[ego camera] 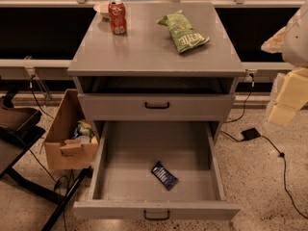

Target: Pick rxbar blueberry from middle drawer and place on counter

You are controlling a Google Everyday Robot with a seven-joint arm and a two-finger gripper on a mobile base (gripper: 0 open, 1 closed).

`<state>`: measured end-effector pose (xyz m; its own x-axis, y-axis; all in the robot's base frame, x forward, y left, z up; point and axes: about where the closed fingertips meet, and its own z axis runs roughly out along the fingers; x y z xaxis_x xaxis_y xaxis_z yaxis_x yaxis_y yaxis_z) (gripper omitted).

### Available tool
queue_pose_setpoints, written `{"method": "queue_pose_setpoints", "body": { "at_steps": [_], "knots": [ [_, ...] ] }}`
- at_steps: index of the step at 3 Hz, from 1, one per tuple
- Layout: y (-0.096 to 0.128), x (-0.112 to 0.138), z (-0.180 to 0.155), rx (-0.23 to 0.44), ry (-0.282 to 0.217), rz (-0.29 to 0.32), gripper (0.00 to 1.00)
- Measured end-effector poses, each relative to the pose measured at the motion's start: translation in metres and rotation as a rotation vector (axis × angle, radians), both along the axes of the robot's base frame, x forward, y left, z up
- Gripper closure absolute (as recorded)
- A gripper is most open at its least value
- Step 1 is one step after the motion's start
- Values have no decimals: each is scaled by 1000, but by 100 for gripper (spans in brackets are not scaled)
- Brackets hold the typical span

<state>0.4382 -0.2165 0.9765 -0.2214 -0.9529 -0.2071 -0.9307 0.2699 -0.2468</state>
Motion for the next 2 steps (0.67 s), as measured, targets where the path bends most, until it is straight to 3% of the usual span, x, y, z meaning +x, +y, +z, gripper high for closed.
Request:
{"method": "queue_pose_setpoints", "body": {
  "at_steps": [1,2],
  "knots": [
    [3,0,3,1,-18,-8,0],
    [27,-12,-12,68,-32,-47,0]
  ]
}}
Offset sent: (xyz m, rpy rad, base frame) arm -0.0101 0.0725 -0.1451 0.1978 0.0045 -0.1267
